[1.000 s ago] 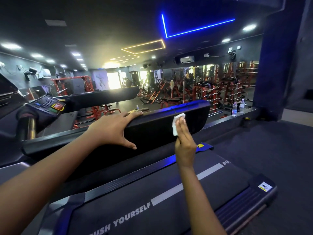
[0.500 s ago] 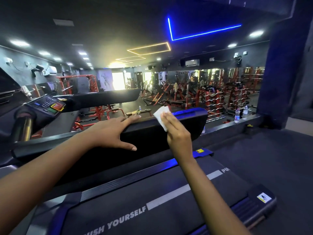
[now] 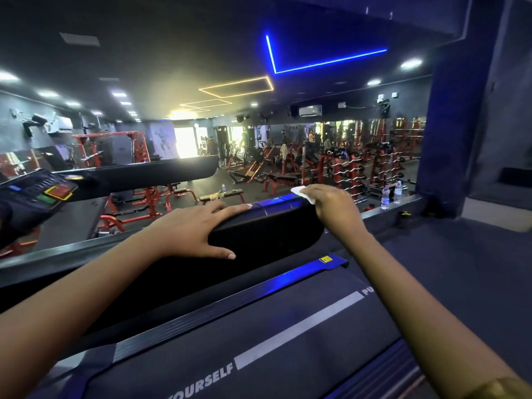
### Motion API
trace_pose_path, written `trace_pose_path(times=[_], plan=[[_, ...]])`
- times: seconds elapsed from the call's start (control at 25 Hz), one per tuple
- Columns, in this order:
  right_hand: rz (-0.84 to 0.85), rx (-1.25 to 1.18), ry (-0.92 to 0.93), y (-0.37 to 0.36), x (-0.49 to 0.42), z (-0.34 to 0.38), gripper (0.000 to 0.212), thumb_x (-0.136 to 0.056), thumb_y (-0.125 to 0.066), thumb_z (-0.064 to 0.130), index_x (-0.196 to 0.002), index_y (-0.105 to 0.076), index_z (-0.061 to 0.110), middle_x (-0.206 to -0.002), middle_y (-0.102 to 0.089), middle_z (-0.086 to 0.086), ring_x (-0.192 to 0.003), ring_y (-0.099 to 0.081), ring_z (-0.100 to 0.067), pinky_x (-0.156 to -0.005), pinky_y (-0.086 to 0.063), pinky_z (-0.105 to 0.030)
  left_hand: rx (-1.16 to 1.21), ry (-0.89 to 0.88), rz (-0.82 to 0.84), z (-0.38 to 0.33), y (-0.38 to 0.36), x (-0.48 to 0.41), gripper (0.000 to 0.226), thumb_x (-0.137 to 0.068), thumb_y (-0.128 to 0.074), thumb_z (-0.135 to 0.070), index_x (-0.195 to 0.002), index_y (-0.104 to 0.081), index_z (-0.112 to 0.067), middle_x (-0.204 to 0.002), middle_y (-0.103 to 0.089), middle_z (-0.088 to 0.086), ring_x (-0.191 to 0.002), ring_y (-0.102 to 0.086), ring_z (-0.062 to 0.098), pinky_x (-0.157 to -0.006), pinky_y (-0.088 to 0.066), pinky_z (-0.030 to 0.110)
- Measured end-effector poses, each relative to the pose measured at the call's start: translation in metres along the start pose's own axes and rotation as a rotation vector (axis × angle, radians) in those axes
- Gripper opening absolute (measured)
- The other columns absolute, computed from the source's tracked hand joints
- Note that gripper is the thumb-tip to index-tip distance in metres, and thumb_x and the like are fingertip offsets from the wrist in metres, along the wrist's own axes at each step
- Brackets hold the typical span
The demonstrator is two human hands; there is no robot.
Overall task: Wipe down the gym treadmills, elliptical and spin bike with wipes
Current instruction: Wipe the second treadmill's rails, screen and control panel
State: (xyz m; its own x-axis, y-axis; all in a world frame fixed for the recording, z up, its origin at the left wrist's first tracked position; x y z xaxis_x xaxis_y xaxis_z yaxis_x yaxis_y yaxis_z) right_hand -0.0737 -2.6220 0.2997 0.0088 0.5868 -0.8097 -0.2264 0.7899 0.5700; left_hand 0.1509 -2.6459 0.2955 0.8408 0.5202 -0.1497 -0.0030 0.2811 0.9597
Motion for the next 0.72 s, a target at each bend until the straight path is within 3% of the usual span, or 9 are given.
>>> trace_pose_path(times=[0.08, 0.16, 0.24, 0.36, 0.44, 0.56, 0.72], plan=[[-0.046, 0.003, -0.07, 0.011, -0.002, -0.02, 0.038, -0.074, -0.054, -0.009, -0.103, -0.072, 0.008, -0.107, -0.07, -0.01, -0.094, -0.067, -0.03, -0.075, -0.055, -0.039, 0.045, -0.012, -0.003, 0.001, -0.001, 0.0, 0.086, -0.048, -0.006, -0.1, -0.116, 0.036, -0.068, -0.146, -0.024, -0.012, -0.126, -0.043, 0.011, -0.094, -0.047, 0.034], [-0.23, -0.067, -0.155, 0.028, 0.009, -0.029, 0.041, -0.07, -0.048, -0.011, -0.1, -0.072, 0.003, -0.104, -0.07, -0.013, -0.094, -0.067, -0.028, -0.082, -0.054, -0.038, 0.06, -0.029, -0.008, 0.001, -0.001, -0.001, 0.087, -0.047, -0.004, -0.1, -0.117, 0.036, -0.068, -0.143, -0.026, -0.013, -0.124, -0.045, 0.01, -0.093, -0.047, 0.033], [-0.409, -0.191, -0.123, 0.032, 0.026, 0.0, 0.048, -0.064, -0.044, -0.012, -0.101, -0.072, 0.002, -0.106, -0.069, -0.012, -0.097, -0.065, -0.021, -0.092, -0.048, -0.031, 0.046, -0.04, -0.01, -0.001, -0.001, -0.001, 0.088, -0.048, -0.005, -0.098, -0.12, 0.035, -0.066, -0.14, -0.027, -0.013, -0.122, -0.045, 0.009, -0.09, -0.047, 0.03], [-0.344, -0.227, 0.153, 0.004, 0.04, 0.081, 0.044, -0.067, -0.057, -0.014, -0.106, -0.07, 0.003, -0.11, -0.068, -0.011, -0.103, -0.063, -0.022, -0.095, -0.045, -0.026, 0.02, -0.039, -0.015, -0.002, -0.001, 0.001, 0.095, -0.05, -0.006, -0.096, -0.13, 0.029, -0.058, -0.139, -0.027, -0.013, -0.122, -0.045, 0.009, -0.089, -0.047, 0.028], [-0.306, -0.126, 0.239, -0.007, 0.043, 0.088, 0.044, -0.066, -0.069, -0.013, -0.107, -0.069, 0.003, -0.11, -0.068, -0.01, -0.102, -0.065, -0.023, -0.091, -0.048, -0.028, 0.009, -0.04, -0.013, -0.003, -0.002, 0.001, 0.093, -0.046, -0.001, -0.098, -0.125, 0.033, -0.061, -0.139, -0.028, -0.013, -0.122, -0.044, 0.01, -0.088, -0.048, 0.029], [-0.324, -0.057, 0.166, 0.002, 0.043, 0.035, 0.046, -0.06, -0.07, -0.018, -0.102, -0.071, 0.002, -0.104, -0.07, -0.012, -0.094, -0.068, -0.025, -0.086, -0.048, -0.027, 0.008, -0.05, -0.021, -0.005, -0.001, 0.003, 0.089, -0.044, 0.003, -0.099, -0.116, 0.041, -0.064, -0.14, -0.029, -0.012, -0.123, -0.044, 0.01, -0.087, -0.048, 0.028], [-0.274, -0.083, -0.062, 0.027, 0.025, -0.006, 0.043, -0.065, -0.059, -0.017, -0.102, -0.071, 0.002, -0.104, -0.07, -0.014, -0.093, -0.068, -0.028, -0.085, -0.05, -0.029, -0.009, -0.044, -0.005, -0.007, 0.0, 0.001, 0.088, -0.053, -0.011, -0.094, -0.116, 0.041, -0.063, -0.142, -0.027, -0.01, -0.124, -0.044, 0.01, -0.088, -0.045, 0.025]])
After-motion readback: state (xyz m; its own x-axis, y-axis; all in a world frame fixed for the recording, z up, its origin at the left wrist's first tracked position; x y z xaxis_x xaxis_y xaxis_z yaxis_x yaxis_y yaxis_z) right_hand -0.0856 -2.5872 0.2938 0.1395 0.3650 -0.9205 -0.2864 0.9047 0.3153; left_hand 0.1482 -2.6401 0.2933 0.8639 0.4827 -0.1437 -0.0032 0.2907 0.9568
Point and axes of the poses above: each hand's wrist, its own x-axis away from the middle knuckle, its own y-axis out of the back of the hand, z = x × y, the point moved 8 cm from there along -x, towards the middle knuckle
